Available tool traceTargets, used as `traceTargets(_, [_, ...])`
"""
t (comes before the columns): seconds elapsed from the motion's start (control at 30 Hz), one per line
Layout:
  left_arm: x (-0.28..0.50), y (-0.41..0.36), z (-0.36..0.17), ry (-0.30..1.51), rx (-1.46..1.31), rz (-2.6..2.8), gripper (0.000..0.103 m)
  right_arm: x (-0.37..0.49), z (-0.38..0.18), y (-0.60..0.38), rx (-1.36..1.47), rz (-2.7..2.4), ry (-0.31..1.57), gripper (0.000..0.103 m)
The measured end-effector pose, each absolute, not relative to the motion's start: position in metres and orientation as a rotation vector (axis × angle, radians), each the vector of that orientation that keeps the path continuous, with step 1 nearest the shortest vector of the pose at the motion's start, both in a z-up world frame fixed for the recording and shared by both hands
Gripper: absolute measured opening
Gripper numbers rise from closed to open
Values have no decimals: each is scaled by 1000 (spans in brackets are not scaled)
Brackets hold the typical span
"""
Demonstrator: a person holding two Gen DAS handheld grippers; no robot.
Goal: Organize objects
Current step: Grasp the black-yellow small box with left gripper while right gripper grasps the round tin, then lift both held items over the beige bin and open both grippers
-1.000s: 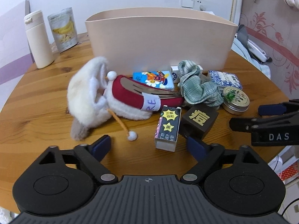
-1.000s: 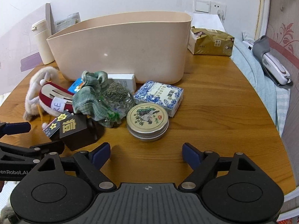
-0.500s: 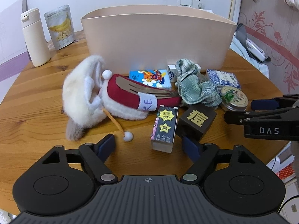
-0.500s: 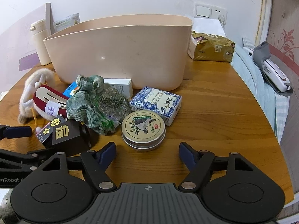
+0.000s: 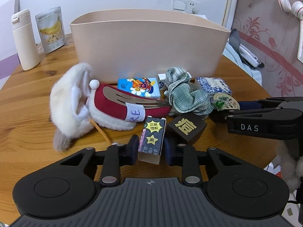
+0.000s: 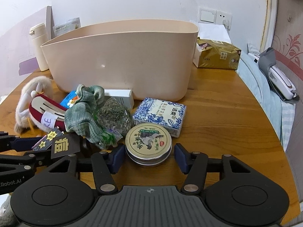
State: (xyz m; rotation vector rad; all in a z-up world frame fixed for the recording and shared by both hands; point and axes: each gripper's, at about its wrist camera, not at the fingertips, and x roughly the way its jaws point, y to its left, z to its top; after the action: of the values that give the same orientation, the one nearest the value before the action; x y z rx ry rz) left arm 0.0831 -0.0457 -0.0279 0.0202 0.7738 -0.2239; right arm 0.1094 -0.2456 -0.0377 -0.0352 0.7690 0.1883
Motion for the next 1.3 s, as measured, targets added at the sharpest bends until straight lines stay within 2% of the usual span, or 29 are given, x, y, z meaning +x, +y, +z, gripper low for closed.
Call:
traceTargets(0.17, [83, -42, -29, 768, -1, -233, 24, 109, -38, -247, -25, 190, 767, 51])
traceTargets(0.63, [75, -34, -20, 742, -9, -246, 23, 93, -24, -253, 9, 163, 739, 51])
traceTargets(1.3, [81, -12, 42, 628, -14, -236, 23, 87, 33, -253, 23, 131, 636, 51])
